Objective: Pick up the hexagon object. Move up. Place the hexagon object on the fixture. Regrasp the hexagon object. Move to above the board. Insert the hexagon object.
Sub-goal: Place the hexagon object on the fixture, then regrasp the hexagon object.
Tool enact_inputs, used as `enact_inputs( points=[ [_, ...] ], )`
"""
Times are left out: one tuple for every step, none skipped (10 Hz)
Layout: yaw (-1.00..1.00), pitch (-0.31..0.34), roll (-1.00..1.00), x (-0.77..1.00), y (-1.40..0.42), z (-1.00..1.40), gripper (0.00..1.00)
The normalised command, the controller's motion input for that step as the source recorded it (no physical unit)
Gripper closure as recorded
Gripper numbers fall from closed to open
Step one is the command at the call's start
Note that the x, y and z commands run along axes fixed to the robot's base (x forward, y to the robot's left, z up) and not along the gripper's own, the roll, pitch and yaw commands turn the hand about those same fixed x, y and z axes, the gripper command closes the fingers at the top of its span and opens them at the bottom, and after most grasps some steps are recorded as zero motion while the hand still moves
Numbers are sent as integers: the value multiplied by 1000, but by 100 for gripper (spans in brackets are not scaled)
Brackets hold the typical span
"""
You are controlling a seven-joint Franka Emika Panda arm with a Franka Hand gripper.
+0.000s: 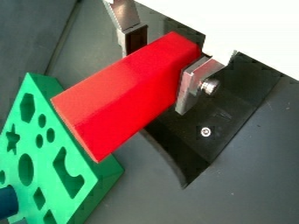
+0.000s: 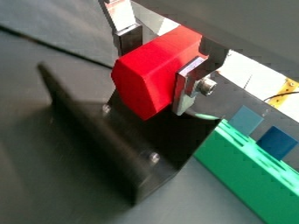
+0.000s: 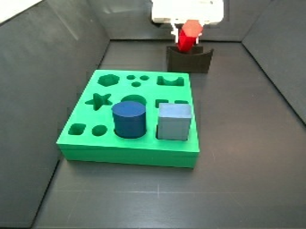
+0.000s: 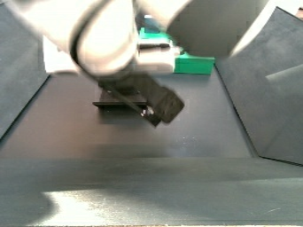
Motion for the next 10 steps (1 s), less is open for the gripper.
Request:
enact_inputs(
  points=[
    [-105,14,-215,175,100,-1000,100],
    [-98,9,-179,161,94,-919,100],
    [-90,-11,-150,121,79,-639,100],
    [-77,-18,-103,81,62,-573,100],
    [-66,-22,-89,62,47,-571,100],
    [-63,-22,-90,62,46,-571,100],
    [0,0,0,0,-500,-167,100],
    [0,0,0,0,0,0,0],
    [3,-19,-35,0,0,1000,0],
    [7,-18,-32,-2,1,1000,0]
  ],
)
